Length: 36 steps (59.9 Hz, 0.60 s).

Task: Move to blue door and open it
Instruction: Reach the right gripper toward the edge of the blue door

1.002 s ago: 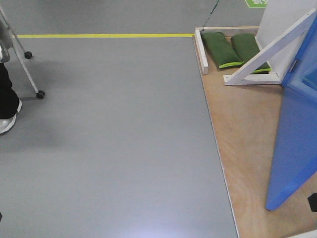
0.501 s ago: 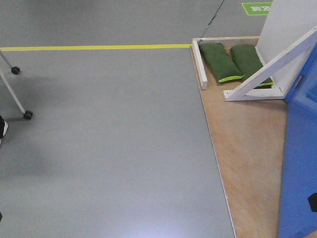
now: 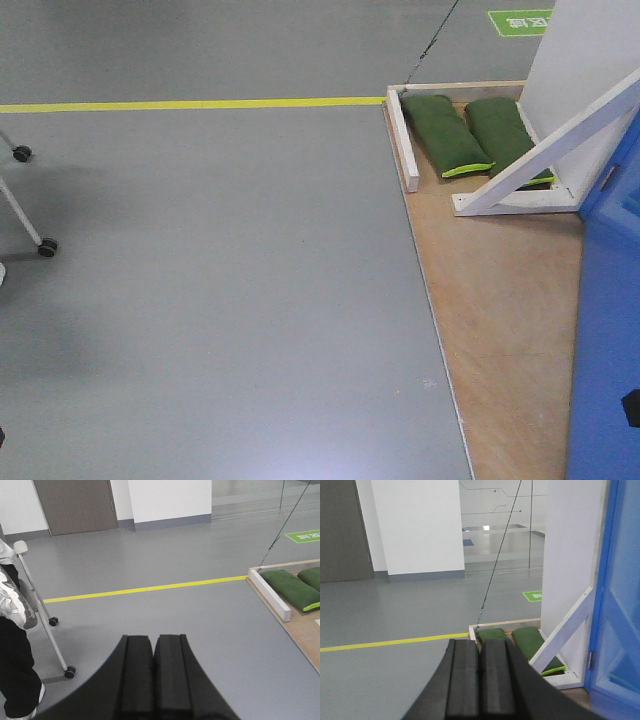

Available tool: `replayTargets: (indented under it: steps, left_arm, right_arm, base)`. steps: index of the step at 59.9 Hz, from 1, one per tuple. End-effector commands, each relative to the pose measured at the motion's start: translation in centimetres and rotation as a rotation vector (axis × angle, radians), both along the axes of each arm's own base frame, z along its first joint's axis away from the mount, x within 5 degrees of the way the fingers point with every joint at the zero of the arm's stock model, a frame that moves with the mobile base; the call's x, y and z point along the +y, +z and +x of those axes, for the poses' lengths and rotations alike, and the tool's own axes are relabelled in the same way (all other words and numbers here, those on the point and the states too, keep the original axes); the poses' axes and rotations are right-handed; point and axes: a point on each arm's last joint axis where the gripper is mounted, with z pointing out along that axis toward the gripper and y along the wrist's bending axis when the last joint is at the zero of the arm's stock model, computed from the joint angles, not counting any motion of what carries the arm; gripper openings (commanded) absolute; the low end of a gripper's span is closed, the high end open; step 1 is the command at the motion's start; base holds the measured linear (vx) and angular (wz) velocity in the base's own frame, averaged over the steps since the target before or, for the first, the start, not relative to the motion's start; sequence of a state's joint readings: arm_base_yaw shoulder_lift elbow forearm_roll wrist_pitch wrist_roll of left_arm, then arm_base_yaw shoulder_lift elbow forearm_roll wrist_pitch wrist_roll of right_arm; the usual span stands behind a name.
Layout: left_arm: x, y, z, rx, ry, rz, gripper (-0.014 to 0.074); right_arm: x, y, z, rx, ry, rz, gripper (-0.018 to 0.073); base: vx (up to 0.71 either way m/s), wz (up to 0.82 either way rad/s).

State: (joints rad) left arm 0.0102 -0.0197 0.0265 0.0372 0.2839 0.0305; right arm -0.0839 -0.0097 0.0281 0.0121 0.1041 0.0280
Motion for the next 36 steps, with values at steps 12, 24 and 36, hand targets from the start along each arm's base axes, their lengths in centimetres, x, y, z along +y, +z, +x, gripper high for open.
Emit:
replayTargets:
  steps: [12, 24, 36]
  left_arm:
    - [-0.08, 0.61, 0.11, -0.086, -0.010, -0.010, 0.0070]
    - [-0.08, 0.61, 0.11, -0.086, -0.010, -0.010, 0.0070]
    - [-0.08, 0.61, 0.11, -0.086, -0.010, -0.010, 0.0070]
  right_arm:
    - [-0.01, 0.15, -0.04, -0.078, -0.002, -0.022, 0.0002]
    - [-0.01, 0.15, -0.04, -0.078, -0.002, -0.022, 0.0002]
    - [-0.01, 0.15, -0.04, -0.078, -0.002, -0.022, 0.0002]
  base:
    - [0.02, 0.00]
    - [0.00, 0.00]
    - [0.00, 0.00]
